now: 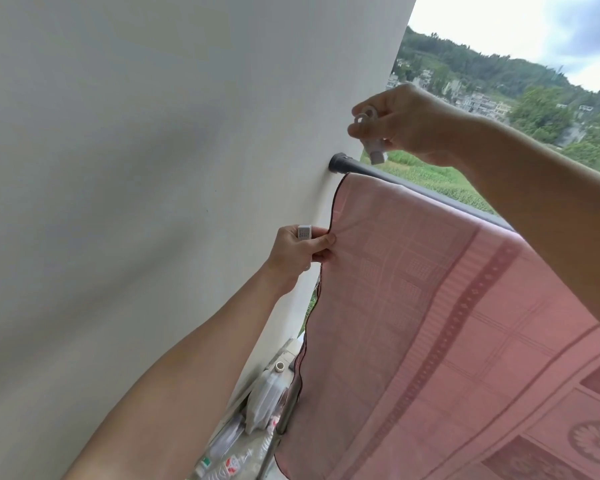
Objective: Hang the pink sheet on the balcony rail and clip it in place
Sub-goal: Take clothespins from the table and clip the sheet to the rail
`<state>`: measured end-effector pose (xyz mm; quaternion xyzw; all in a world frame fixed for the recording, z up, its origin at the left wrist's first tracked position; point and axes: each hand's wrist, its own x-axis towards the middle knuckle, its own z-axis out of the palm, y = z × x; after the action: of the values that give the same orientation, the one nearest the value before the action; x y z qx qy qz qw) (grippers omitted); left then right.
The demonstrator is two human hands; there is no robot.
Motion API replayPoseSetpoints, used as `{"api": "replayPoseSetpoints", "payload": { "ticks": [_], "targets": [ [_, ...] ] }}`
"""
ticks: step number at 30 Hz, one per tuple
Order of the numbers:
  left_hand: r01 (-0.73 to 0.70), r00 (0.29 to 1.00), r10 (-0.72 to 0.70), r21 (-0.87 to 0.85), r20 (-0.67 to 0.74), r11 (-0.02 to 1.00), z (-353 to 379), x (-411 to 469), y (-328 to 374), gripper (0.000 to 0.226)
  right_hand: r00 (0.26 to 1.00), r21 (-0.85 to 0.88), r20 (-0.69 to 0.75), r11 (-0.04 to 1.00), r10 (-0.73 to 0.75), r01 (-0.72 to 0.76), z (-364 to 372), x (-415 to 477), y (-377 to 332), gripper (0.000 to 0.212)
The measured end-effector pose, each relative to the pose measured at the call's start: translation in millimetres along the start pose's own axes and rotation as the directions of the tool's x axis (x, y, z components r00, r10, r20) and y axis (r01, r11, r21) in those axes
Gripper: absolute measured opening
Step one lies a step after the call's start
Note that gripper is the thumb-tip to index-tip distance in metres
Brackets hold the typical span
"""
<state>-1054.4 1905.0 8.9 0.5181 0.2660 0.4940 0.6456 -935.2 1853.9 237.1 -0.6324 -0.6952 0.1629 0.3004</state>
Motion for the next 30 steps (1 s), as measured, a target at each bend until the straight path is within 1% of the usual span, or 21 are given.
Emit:
{"api": "replayPoseSetpoints", "payload": {
  "ticks": [2,4,6,9,11,13,15,17,19,22,24,25,28,30],
  "targets": [
    [-0.003,1.000,0.003,-0.006,-0.014,1.000,4,2,-2,0.001,0.998,0.009,-0.059,0.999,-0.034,0.034,8,5,-2,0.037],
    [-0.003,0.999,0.002,-0.018,-0.036,1.000,5,4,-4,0.002,0.993,0.054,-0.114,0.998,-0.028,0.034,15,11,-1,0.027],
    [0.000,0.999,-0.001,-0.025,-0.043,1.000,7,6,-7,0.005,0.997,0.105,-0.075,0.994,-0.008,0.016,22,14,2,0.023],
    [0.015,0.999,-0.017,-0.055,-0.038,0.998,15,8,-12,0.011,0.998,0.114,0.045,0.992,0.045,-0.050,30,15,14,0.027],
    [0.019,0.999,-0.021,-0.083,-0.025,0.996,21,10,-15,0.013,0.995,0.044,0.089,0.998,0.036,-0.040,32,17,26,0.029],
    [0.019,1.000,-0.021,-0.088,-0.016,0.996,25,12,-18,0.013,0.998,-0.137,0.070,0.991,0.002,0.007,33,22,39,0.026],
    [0.013,1.000,-0.013,-0.081,-0.009,0.997,28,15,-22,0.012,0.998,-0.321,0.043,0.946,-0.037,0.049,32,24,53,0.020],
    [0.003,1.000,-0.003,-0.073,-0.004,0.997,32,17,-24,0.012,0.998,-0.402,0.037,0.914,-0.044,0.055,30,25,67,0.016],
    [-0.008,1.000,0.008,-0.066,-0.002,0.998,36,21,-27,0.011,0.998,-0.403,0.056,0.913,-0.040,0.060,27,26,78,0.015],
    [-0.009,1.000,0.009,-0.061,0.001,0.998,40,24,-30,0.010,0.995,-0.304,0.092,0.951,-0.025,0.052,22,27,85,0.014],
    [-0.010,1.000,0.010,-0.049,0.008,0.999,44,26,-33,0.009,0.995,-0.271,0.095,0.962,-0.016,0.042,19,25,90,0.014],
    [-0.012,1.000,0.013,-0.042,0.013,0.999,46,27,-35,0.009,0.995,-0.283,0.102,0.958,-0.021,0.050,19,24,95,0.013],
    [-0.024,0.999,0.025,-0.039,0.021,0.999,50,27,-40,0.007,0.987,-0.394,0.154,0.912,-0.052,0.110,21,20,104,0.011],
    [-0.030,0.999,0.031,-0.041,0.023,0.999,50,27,-43,0.008,0.984,-0.405,0.174,0.908,-0.036,0.105,22,18,107,0.013]
  ]
}}
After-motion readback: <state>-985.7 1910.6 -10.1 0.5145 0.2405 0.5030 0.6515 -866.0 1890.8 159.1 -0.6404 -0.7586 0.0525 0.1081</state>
